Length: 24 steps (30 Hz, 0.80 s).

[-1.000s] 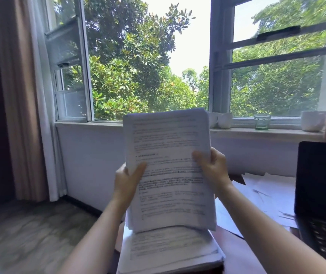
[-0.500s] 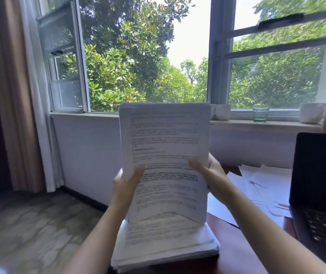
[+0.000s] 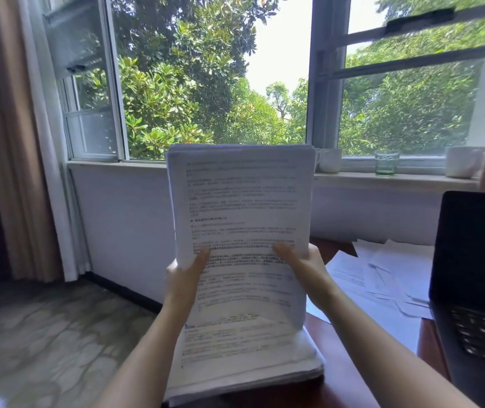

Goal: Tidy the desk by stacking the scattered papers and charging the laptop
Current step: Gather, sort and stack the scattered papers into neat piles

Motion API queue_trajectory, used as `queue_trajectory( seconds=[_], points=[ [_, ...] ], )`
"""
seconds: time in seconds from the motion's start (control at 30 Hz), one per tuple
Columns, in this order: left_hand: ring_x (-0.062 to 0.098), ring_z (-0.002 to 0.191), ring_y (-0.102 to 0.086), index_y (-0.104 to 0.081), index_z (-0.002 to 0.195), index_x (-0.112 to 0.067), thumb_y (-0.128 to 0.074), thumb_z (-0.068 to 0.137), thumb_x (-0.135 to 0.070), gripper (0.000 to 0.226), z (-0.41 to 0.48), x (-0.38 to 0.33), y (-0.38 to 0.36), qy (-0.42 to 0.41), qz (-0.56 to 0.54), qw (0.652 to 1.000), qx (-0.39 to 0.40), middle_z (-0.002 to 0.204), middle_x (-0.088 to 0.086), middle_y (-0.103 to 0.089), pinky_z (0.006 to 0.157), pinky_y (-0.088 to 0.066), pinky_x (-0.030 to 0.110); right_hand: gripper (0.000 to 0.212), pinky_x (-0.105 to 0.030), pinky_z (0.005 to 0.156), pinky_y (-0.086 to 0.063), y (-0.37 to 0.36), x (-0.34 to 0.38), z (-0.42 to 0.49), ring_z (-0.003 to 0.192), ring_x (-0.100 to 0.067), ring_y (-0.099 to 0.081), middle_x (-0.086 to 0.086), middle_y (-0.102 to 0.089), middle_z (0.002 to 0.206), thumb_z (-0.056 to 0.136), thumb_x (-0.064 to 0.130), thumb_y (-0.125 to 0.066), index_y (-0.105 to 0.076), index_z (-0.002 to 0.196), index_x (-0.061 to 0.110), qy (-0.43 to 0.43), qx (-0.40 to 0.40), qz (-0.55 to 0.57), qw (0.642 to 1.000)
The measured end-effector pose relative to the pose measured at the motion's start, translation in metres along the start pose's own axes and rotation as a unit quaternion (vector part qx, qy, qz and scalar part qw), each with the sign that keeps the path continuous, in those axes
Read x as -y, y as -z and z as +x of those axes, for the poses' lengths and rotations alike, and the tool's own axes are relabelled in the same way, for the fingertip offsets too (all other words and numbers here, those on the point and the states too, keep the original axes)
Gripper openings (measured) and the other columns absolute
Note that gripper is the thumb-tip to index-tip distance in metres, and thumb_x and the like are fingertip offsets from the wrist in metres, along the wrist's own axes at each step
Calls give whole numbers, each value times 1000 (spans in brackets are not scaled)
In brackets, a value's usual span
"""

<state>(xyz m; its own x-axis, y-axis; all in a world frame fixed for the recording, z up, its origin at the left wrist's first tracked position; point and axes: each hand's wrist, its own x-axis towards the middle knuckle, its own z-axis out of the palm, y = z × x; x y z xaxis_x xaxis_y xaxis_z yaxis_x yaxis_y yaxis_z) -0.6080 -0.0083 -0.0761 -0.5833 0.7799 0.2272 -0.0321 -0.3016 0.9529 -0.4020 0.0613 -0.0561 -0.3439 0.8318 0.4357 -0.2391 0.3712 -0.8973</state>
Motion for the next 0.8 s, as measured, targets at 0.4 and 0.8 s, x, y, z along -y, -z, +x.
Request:
queue_trajectory(
  seconds=[0.4,0.8],
  points=[
    [5,52,-66,-64,91,-4,-53,96,-11,14,-6,-51,-25,-41,65,993,91,59,-3,-70,49,-53,19,17,-33,65,-57,26,45,31,69,-19,-69,-10,-72,80,91,14,-59,-64,97,-1,-28,13,-30,999],
    [24,79,-69,-65,104,-7,-58,61,-8,43,-24,-16,-22,155,215,937,229,92,12,-73,71,-55,32,21,-19,53,-47,64,-9,-17,58,-14,-52,0,-54,63,90,10,-52,-54,69,7,-224,13,-276,935]
  ],
)
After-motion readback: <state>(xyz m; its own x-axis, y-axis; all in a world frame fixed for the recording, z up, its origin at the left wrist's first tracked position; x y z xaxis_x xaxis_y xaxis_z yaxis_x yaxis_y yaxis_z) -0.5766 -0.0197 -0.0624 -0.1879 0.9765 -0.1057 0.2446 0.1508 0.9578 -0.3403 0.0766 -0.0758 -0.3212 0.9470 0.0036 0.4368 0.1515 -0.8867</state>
